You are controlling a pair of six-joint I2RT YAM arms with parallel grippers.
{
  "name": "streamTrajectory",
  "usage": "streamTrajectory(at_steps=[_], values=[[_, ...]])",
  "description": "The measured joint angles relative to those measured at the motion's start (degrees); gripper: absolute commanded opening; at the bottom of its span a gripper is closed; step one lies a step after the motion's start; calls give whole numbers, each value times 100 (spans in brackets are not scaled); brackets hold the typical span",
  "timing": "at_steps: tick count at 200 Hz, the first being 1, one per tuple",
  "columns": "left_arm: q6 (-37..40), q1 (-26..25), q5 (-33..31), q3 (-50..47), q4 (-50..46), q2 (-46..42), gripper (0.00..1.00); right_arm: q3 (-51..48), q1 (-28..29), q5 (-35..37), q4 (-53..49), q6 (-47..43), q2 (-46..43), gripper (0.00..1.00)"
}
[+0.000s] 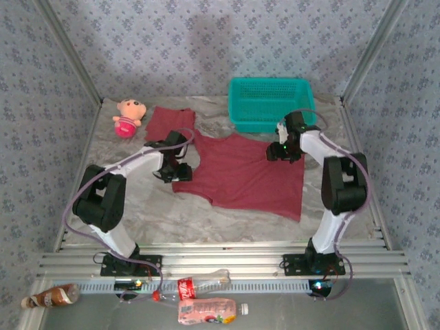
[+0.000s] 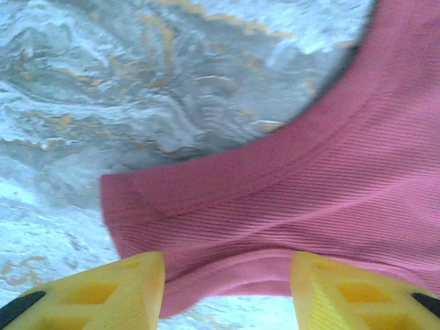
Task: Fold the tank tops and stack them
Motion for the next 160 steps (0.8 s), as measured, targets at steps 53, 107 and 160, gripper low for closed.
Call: streamTrajectory(at_steps=[53, 107, 160], values=[[260, 326, 219, -907, -129, -271, 45, -2264, 953, -481, 258, 938, -1987, 66], [92, 979, 157, -1606, -605, -964, 48, -2824, 1392, -448, 365, 1217, -1720, 67], [-610, 142, 144, -1370, -1220, -1263, 53, -2789, 1451, 52, -420, 1545, -2345, 69]])
